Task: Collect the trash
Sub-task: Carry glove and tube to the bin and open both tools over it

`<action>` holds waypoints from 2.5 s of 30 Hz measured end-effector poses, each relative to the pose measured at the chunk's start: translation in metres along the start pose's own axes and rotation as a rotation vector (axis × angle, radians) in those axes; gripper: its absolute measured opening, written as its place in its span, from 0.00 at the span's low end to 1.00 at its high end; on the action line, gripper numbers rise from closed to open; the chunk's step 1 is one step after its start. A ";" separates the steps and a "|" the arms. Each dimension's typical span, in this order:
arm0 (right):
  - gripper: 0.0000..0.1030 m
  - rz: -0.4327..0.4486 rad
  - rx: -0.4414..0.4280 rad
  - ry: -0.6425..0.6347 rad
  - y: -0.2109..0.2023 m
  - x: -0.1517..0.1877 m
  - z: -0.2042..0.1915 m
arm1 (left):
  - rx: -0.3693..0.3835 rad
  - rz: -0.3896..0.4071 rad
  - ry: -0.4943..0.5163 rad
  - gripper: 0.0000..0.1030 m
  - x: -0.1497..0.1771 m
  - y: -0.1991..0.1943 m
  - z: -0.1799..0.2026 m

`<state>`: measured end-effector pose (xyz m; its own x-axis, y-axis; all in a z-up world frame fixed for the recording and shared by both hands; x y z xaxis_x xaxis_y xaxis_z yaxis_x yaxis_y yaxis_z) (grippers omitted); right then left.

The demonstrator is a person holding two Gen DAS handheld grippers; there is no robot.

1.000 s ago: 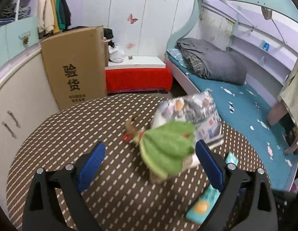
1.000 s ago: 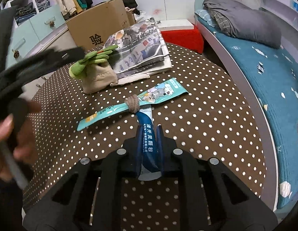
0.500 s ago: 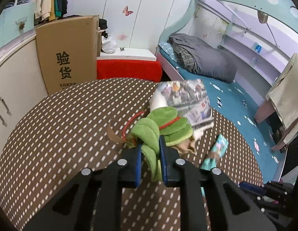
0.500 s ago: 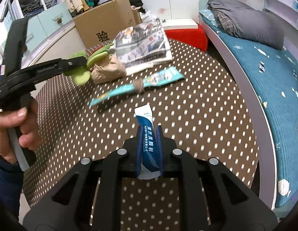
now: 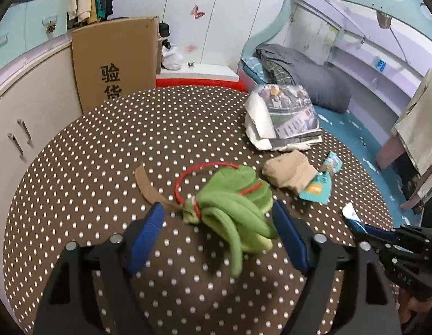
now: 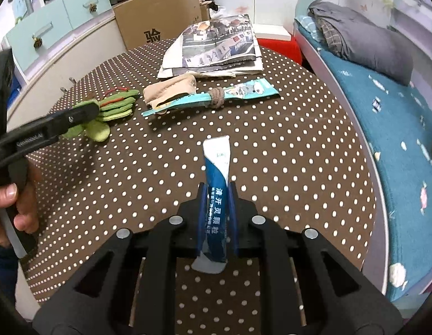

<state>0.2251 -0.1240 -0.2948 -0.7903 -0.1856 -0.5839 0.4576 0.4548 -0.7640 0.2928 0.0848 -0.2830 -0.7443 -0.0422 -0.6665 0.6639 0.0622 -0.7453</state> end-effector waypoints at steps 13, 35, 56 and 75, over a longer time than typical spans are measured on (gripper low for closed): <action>0.12 0.088 -0.078 0.088 -0.032 0.007 0.022 | 0.038 -0.005 0.021 0.14 0.011 -0.018 0.009; 0.12 0.424 -0.002 0.320 -0.165 0.003 0.149 | 0.309 0.175 0.143 0.14 -0.042 -0.126 0.160; 0.12 0.314 0.079 0.698 -0.104 0.109 0.317 | 0.457 -0.040 0.302 0.14 0.008 -0.070 0.358; 0.83 0.477 0.107 0.880 -0.146 0.158 0.364 | 0.415 -0.214 0.442 0.16 0.041 0.007 0.453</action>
<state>0.1811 -0.5369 -0.3755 -0.5153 0.7248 -0.4573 0.8046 0.2254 -0.5494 0.2996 -0.3682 -0.3238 -0.7641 0.4099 -0.4981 0.4046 -0.2969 -0.8650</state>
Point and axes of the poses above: each gripper's, at about its wrist camera, not at the fingertips, and y roughly the way its jaws point, z to its right, x to its underside, the point moved 6 cm from there along y, roughly the way its jaws point, and after that the axes turned 14 degrees about -x, right-handed, at the moved point
